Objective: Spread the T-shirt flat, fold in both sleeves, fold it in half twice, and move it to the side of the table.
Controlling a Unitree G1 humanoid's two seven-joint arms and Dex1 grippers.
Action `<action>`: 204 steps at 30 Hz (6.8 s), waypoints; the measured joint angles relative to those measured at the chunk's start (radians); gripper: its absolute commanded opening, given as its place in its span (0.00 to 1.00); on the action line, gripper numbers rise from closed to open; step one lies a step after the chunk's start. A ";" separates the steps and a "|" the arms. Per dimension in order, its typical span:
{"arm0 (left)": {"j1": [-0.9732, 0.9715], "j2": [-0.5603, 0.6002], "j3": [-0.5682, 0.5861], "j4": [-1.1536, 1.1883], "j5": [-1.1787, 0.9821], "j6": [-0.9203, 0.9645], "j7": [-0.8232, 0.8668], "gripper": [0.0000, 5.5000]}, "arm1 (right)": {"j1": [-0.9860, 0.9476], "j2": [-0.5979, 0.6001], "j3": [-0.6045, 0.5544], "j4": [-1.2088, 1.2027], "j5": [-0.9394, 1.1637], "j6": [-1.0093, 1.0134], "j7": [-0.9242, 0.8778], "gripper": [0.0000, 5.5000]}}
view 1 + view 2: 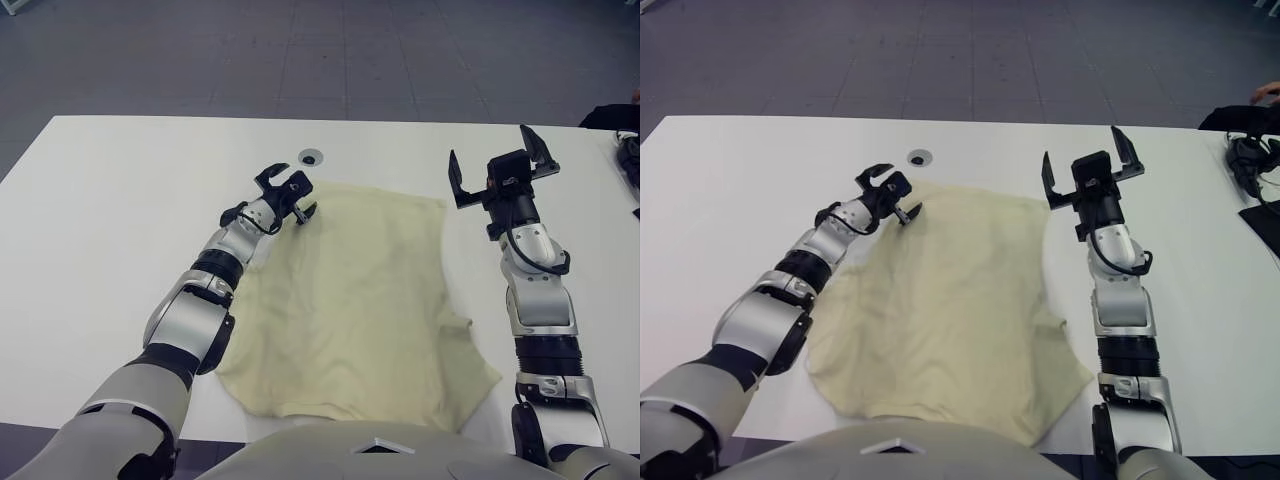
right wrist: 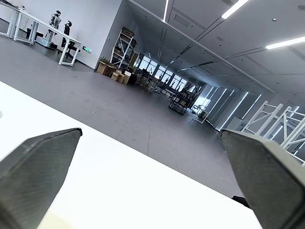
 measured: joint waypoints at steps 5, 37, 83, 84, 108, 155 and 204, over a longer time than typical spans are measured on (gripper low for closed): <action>-0.004 0.040 0.022 0.022 -0.001 0.000 0.022 0.98 | 0.001 0.000 0.006 0.000 -0.007 0.000 0.005 0.98; 0.306 0.258 0.331 -0.961 -0.306 0.195 -0.261 0.98 | 0.100 0.003 0.003 -0.128 0.123 0.052 0.148 0.98; 1.197 0.797 0.430 -1.301 0.033 -0.122 -0.543 0.51 | 0.210 0.001 -0.013 -0.244 0.032 0.051 0.138 0.98; 1.194 0.797 0.427 -1.295 0.032 -0.124 -0.543 0.47 | 0.210 0.001 -0.012 -0.244 0.025 0.051 0.138 0.98; 1.207 0.804 0.414 -1.263 0.017 -0.117 -0.544 0.00 | 0.211 0.001 0.000 -0.252 0.012 0.051 0.144 0.98; 0.883 0.713 0.196 -1.531 -0.098 0.036 -0.694 0.00 | 0.224 0.016 0.043 -0.287 -0.005 0.061 0.122 0.98; 0.728 0.450 0.213 -1.503 -0.173 0.162 -0.494 0.77 | 0.230 0.028 0.061 -0.327 -0.029 0.094 0.115 0.98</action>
